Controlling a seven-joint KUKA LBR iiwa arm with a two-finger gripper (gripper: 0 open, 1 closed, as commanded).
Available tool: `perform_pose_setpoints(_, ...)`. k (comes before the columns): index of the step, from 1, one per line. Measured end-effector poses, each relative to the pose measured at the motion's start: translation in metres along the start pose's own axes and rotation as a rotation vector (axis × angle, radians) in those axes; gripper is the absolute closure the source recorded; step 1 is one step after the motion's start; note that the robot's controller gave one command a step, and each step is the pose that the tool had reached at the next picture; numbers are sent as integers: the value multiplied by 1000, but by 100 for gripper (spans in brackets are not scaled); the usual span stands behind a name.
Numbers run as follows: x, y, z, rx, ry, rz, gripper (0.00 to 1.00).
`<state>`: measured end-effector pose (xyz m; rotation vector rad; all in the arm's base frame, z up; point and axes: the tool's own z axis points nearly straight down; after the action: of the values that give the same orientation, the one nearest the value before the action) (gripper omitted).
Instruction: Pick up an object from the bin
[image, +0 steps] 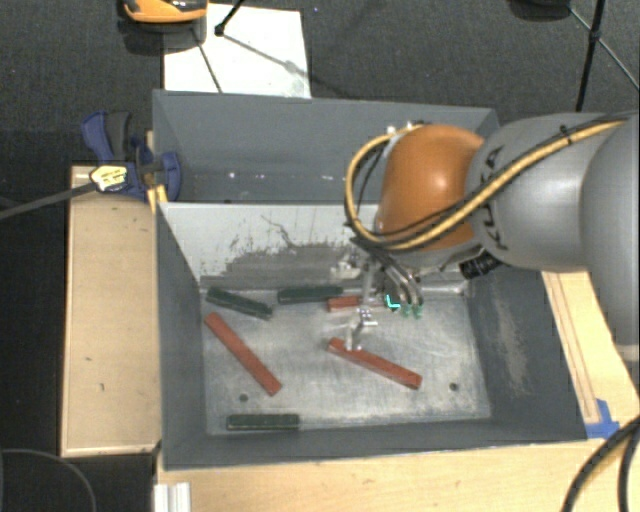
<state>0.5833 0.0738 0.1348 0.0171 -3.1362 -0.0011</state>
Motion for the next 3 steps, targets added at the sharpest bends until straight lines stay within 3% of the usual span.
perform_pose_setpoints(1, -2, 0, -4, -1, -8, 2, 0)
perform_pose_setpoints(2, 39, -27, 60, -1, -21, 8, 100)
perform_pose_setpoints(3, 39, -27, 60, -1, -21, 9, 100)
